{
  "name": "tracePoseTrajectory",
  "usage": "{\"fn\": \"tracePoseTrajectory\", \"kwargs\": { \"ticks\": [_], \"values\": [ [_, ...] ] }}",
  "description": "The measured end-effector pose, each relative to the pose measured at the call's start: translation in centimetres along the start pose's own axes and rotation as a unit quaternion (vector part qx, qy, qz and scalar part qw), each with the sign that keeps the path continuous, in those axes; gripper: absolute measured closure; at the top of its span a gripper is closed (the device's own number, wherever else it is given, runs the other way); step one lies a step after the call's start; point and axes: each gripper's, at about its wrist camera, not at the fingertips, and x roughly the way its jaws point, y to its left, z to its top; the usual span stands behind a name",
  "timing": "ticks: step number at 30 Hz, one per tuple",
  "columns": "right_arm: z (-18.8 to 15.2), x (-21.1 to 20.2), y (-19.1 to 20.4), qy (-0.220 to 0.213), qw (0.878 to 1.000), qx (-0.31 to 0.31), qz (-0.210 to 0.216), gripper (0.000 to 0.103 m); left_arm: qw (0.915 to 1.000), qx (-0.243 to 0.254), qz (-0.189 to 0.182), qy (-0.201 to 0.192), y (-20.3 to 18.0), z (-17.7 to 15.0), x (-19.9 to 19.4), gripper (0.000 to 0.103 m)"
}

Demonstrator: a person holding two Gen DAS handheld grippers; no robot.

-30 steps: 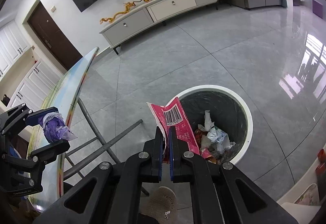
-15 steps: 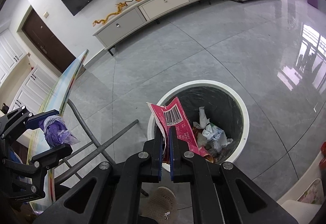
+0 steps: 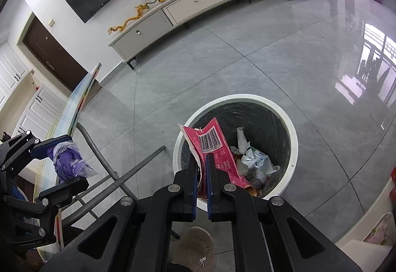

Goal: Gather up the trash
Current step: 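Hold the purple bag and red box above the white bin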

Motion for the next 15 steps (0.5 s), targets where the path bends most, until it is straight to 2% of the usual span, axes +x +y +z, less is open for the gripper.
{"fn": "tracePoseTrajectory", "kwargs": {
  "ticks": [15],
  "values": [
    [-0.01,0.26,-0.52,0.002,1.0,0.004,-0.001,0.096,1.0,-0.001,-0.001,0.005,0.03,0.2,0.56,0.052]
  ]
}}
